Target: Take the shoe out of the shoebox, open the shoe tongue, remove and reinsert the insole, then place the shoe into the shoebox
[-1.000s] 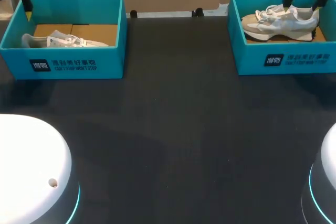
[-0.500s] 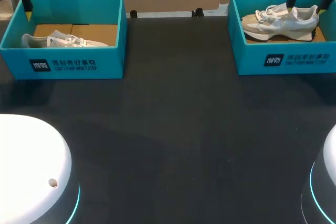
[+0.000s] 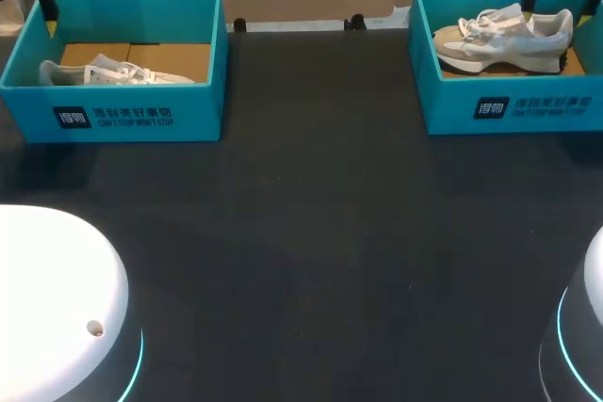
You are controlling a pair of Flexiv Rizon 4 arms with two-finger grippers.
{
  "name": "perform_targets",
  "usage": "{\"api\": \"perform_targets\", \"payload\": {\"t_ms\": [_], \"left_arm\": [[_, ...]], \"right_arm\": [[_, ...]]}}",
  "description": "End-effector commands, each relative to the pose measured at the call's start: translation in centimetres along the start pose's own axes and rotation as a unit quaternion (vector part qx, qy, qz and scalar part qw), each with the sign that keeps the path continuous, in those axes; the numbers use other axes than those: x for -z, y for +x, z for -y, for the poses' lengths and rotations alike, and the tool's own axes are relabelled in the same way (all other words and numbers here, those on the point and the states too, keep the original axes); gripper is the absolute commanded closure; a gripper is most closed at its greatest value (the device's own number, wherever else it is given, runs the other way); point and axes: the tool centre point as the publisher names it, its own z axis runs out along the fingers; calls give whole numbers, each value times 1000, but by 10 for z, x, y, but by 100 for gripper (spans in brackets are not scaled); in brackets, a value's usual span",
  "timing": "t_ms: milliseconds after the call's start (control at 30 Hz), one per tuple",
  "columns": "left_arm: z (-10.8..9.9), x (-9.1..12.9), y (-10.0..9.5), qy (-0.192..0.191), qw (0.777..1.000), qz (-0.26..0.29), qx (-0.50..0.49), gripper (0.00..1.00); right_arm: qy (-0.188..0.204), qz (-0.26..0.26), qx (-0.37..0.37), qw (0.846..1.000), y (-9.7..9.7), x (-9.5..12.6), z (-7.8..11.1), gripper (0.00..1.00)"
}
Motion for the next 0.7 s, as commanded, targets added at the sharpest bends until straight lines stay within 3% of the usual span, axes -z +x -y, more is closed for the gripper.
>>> {"api": "perform_targets", "payload": {"t_ms": [33, 433, 633, 700], "left_arm": [[2, 0, 0, -2, 1000, -1, 0, 0], [2, 0, 0, -2, 1000, -1, 0, 0], [2, 0, 0, -2, 1000, -1, 0, 0], [2, 0, 0, -2, 1000, -1, 0, 0]], "right_arm": [[43, -3, -5, 999, -6, -13, -21, 0], [71, 3, -9, 997, -29, -38, -42, 24], [79, 8, -5, 997, -36, -52, -52, 43], [81, 12, -3, 997, -39, -55, -55, 42]]}}
